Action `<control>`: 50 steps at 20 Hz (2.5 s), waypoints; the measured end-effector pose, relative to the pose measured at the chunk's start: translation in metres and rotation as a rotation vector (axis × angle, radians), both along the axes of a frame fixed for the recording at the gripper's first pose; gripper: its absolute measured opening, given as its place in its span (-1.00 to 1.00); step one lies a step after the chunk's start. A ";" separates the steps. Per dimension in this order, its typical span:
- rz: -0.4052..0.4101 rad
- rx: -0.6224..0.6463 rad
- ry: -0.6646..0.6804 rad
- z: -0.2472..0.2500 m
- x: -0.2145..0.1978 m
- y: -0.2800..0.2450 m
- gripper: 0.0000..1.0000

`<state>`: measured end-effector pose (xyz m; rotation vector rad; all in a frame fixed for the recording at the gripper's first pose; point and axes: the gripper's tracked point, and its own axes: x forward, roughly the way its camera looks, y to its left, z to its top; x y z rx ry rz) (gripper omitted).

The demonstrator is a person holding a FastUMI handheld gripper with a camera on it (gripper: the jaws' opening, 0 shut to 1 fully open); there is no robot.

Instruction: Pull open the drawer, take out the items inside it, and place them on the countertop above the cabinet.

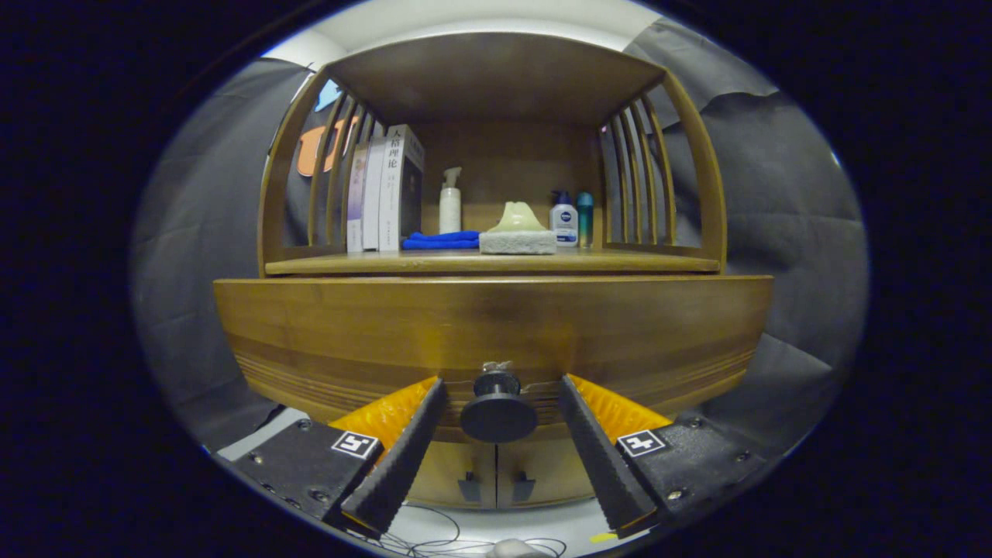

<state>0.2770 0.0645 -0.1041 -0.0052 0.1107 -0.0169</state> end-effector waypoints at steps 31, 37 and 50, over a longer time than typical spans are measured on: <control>0.070 0.029 0.038 0.040 -0.128 -0.035 0.96; 0.037 0.041 -0.029 0.069 -0.240 -0.069 0.95; -0.027 0.093 -0.139 0.073 -0.325 -0.108 0.95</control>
